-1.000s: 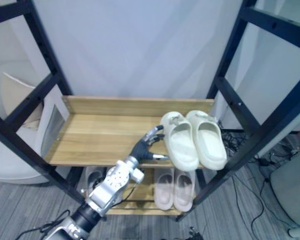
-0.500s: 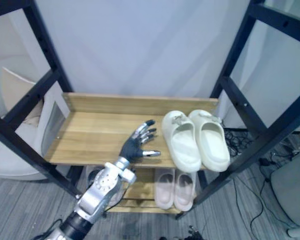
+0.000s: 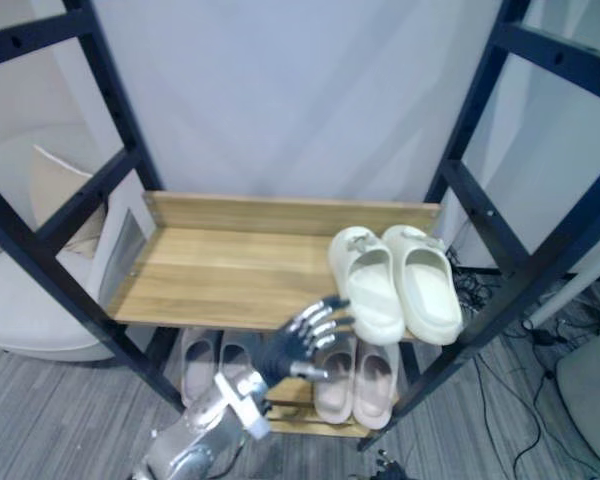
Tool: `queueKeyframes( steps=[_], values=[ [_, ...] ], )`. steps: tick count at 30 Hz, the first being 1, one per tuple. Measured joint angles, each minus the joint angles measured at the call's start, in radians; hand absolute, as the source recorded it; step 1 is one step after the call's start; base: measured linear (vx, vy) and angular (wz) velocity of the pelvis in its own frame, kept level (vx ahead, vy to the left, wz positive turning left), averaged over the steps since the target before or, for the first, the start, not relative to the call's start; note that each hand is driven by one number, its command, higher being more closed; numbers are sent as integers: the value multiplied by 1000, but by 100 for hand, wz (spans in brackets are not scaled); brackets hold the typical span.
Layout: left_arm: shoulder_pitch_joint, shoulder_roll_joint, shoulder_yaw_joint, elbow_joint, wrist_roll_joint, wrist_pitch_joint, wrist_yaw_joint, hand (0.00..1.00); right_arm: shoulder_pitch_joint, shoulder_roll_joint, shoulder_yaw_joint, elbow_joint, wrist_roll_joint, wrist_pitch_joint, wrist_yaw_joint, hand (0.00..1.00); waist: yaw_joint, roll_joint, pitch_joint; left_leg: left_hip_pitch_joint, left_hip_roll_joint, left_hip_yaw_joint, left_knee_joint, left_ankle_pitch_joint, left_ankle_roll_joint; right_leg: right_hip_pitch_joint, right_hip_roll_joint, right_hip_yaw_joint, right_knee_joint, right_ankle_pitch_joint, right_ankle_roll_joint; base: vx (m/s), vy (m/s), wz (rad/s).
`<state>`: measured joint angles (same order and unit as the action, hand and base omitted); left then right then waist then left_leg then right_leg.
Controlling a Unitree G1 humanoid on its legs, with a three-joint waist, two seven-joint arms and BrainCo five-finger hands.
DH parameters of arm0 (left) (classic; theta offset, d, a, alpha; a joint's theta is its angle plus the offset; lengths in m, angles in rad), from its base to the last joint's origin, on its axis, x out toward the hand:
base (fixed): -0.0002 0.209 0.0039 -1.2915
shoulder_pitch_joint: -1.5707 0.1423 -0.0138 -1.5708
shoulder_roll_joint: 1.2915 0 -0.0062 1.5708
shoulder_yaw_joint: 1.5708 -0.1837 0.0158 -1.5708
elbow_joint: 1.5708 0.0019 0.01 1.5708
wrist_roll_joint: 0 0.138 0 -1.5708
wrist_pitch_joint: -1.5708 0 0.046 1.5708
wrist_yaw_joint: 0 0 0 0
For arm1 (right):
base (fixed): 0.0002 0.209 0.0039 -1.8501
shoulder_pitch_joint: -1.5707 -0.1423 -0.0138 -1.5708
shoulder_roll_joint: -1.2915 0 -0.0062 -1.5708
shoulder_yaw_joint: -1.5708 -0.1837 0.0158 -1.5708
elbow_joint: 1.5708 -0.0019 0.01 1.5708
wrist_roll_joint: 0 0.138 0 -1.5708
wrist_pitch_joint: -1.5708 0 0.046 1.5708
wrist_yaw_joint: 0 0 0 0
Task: Organize the slippers on the shoe rack
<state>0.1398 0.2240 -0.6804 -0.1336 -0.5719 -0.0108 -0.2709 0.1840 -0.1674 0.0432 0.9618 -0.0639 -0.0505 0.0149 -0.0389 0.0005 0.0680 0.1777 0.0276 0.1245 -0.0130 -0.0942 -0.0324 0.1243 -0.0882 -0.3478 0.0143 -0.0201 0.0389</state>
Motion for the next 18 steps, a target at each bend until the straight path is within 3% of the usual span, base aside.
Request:
queueKeyframes(
  steps=[5, 10, 18],
  values=[
    [60, -2, 61, 171, 72, 10, -12, 0, -13, -3, 1, 18, -15, 1, 7, 0, 4, 3, -2, 2, 2, 2, 4, 0, 0, 0, 1, 4, 5, -1, -1, -4, 1, -1],
    [75, -16, 183, 365, 220, 6, 14, 0, -15, 1, 0, 27, -15, 1, 6, 0, 13, -3, 1, 9, 5, 8, 18, -6, -3, 3, 2, 11, 15, -5, -4, -35, 3, -4],
    [74, -95, 453, 719, 519, -8, 170, 0, -9, 15, -33, 34, -12, 2, -7, 0, 23, -15, 7, 11, 16, 13, 18, -11, -11, -2, 11, 18, 10, -17, -4, -18, -4, -2]
  ],
)
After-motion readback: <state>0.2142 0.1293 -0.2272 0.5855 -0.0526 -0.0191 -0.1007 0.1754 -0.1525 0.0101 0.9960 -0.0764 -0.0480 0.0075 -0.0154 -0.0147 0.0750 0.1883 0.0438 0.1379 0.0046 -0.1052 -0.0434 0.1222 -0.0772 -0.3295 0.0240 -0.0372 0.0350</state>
